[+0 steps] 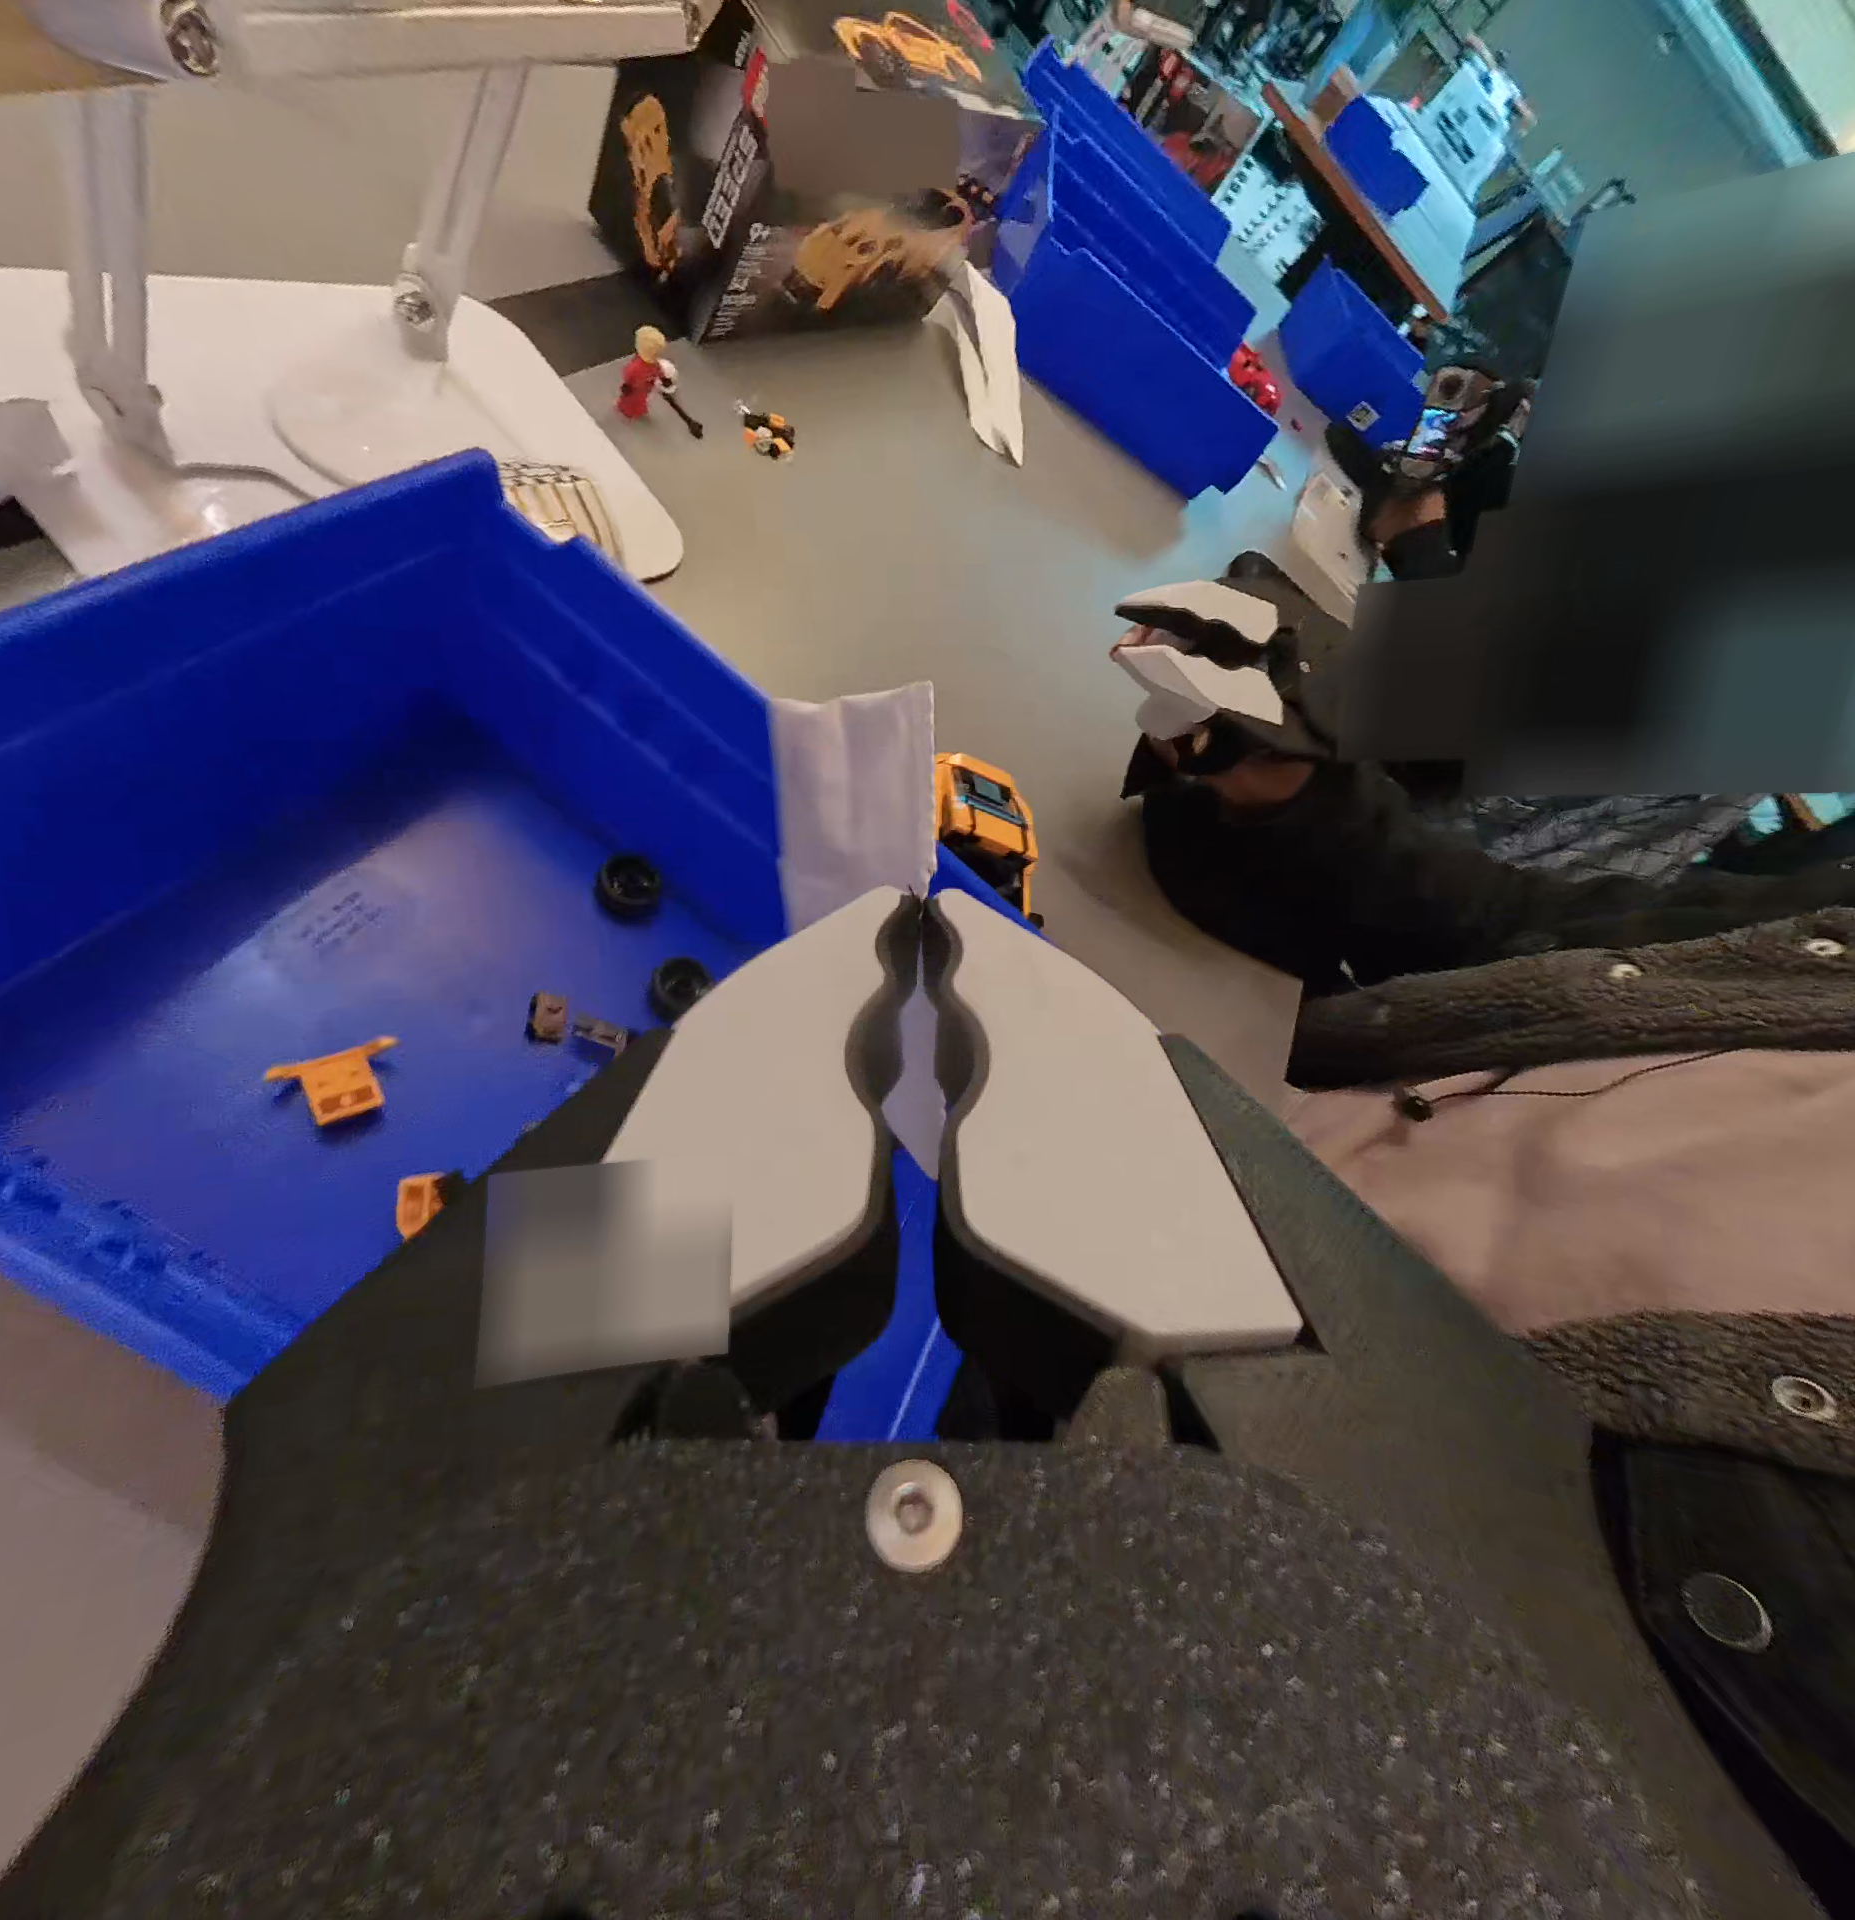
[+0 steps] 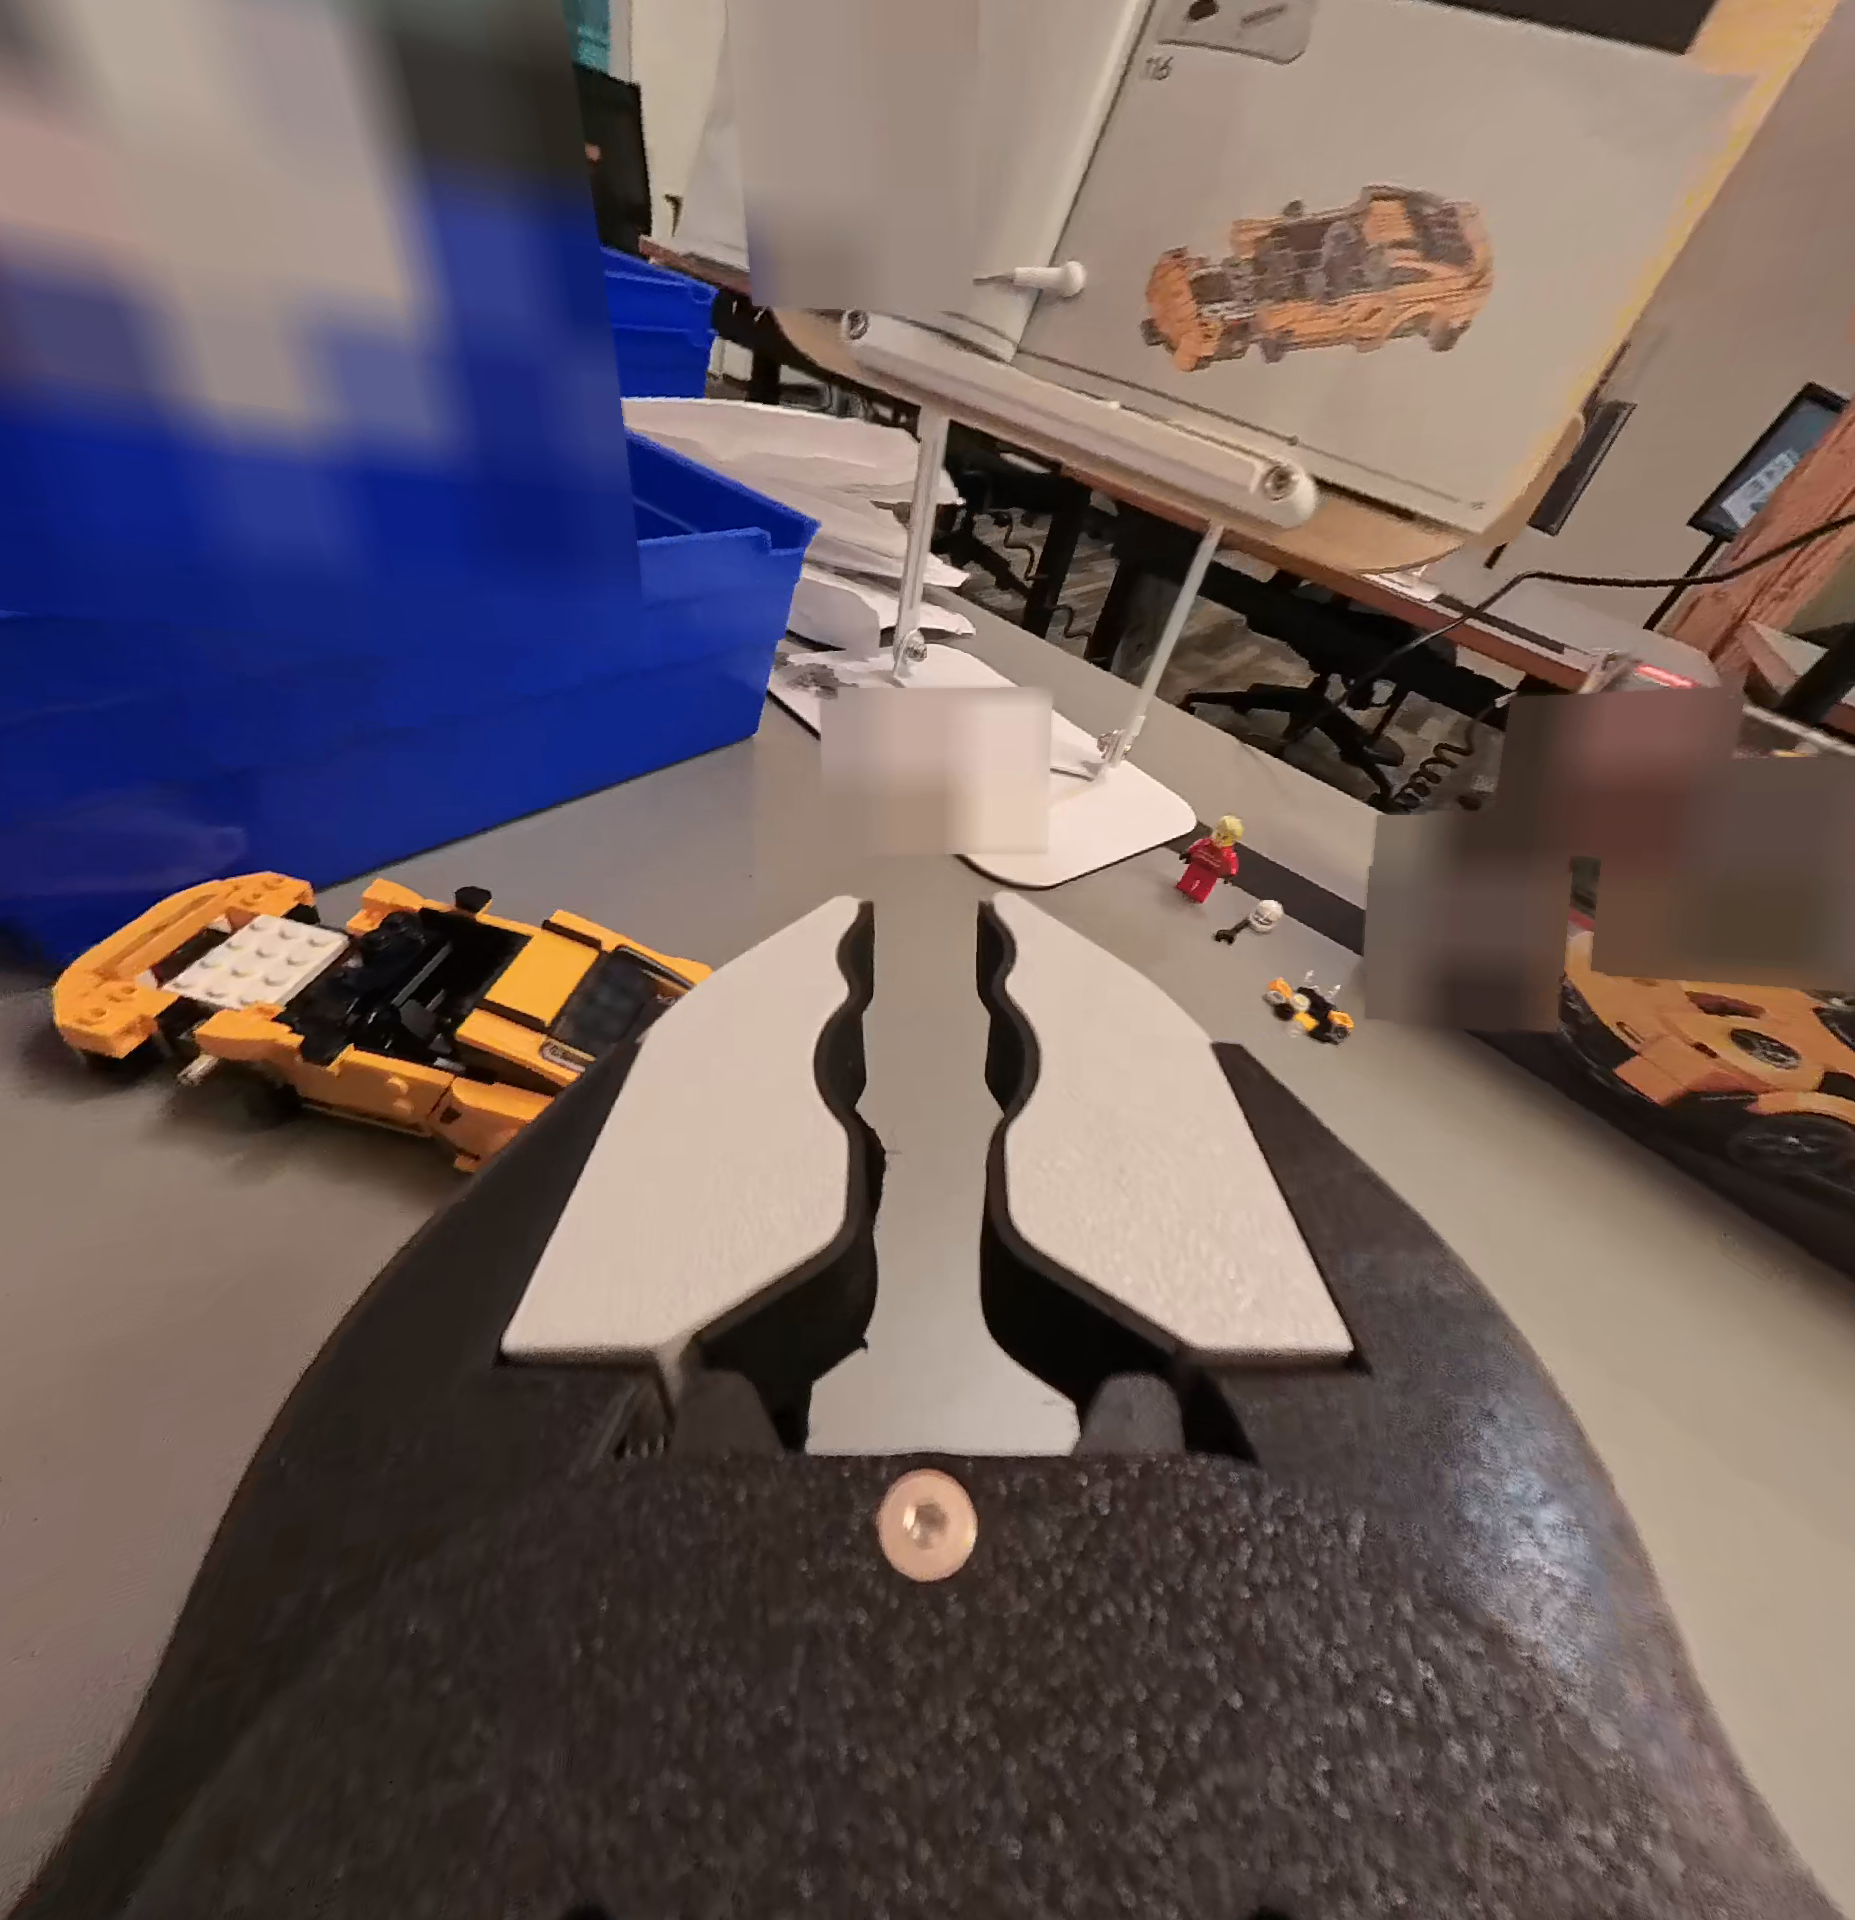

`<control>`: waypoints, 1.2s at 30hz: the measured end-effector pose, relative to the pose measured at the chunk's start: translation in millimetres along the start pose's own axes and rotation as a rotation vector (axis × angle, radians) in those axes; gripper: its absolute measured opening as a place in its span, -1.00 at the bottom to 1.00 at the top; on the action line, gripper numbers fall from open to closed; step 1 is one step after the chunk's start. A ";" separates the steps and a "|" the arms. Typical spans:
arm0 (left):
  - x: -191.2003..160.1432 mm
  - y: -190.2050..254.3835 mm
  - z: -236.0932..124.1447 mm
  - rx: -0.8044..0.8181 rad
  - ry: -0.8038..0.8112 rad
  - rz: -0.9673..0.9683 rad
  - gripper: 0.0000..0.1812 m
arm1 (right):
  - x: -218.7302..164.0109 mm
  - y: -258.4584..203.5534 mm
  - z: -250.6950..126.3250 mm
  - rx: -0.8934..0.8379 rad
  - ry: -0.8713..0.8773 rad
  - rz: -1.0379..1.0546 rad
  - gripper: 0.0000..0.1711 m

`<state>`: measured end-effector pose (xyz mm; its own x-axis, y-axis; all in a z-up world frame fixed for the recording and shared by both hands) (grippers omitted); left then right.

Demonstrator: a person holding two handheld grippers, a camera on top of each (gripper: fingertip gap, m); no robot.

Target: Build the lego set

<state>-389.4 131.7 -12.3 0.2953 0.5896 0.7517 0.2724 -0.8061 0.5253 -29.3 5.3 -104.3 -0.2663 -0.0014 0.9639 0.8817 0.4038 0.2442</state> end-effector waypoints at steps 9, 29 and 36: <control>-53.0 2.6 -19.1 0.236 -0.134 0.072 -0.99 | 14.9 -25.6 -4.5 0.029 -0.020 -0.072 -0.77; -97.9 -29.8 -39.5 0.743 -0.453 0.113 -0.30 | 7.4 -23.9 -15.1 0.021 -0.014 0.013 -0.78; -114.4 -23.7 -52.5 0.724 -0.266 -0.072 -0.85 | 6.1 -27.2 -17.4 0.025 -0.024 -0.022 -0.79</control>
<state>-477.7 80.7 -89.8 0.4395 0.7052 0.5563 0.8028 -0.5862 0.1090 -48.2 -21.6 -103.3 -0.2951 0.0111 0.9554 0.8657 0.4263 0.2625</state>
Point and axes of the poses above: each gripper's, where its closed fingertips meet, z out along the fingers, x out of its top, y = z × x across the jaws, the point moved 7 cm from there along -z, back along the fingers, and after that the axes turned 2 degrees about y, right-handed, at the moved point
